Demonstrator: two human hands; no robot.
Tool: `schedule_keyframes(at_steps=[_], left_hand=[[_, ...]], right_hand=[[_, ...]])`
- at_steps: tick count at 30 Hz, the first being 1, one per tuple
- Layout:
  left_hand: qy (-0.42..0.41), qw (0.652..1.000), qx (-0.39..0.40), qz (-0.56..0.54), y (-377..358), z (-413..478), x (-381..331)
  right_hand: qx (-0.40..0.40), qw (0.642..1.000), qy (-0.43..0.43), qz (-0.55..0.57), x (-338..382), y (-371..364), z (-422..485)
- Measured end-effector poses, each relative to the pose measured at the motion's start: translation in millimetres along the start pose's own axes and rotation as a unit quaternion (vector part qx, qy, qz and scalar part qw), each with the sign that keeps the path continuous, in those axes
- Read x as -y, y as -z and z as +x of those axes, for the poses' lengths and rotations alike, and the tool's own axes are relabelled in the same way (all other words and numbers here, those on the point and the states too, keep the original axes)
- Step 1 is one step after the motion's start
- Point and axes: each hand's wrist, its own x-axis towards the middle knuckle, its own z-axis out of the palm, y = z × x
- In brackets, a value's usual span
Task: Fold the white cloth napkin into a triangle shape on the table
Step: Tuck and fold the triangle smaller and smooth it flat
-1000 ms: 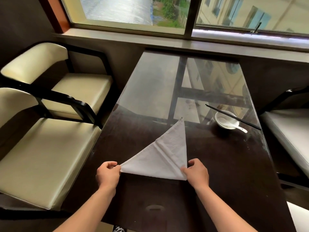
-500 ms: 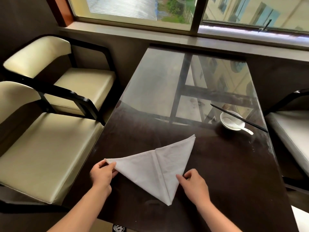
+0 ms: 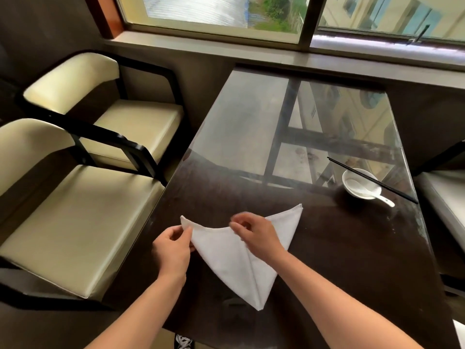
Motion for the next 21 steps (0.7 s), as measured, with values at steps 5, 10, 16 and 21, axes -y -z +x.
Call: schedule_keyframes(at_steps=[5, 10, 16, 21], left_hand=[[-0.116, 0.988, -0.009, 0.106, -19.3, -19.8, -25.3], [-0.195, 0.973, 0.001, 0.127, -28.0, -32.5, -32.2], [-0.143, 0.975, 0.076, 0.15, -31.4, -71.7, -7.4], [-0.084, 0.973, 0.107, 0.187, -41.4, -102.5, 22.2]], right_hand=[[0.135, 0.986, 0.059, -0.077, 80.2, -15.7, 34.7], [0.063, 0.976, 0.065, -0.199, 96.0, -15.2, 51.2], [0.03, 0.992, 0.023, -0.119, 84.9, 8.5, 54.2], [0.048, 0.997, -0.003, -0.058, 84.5, 33.8, 50.4]])
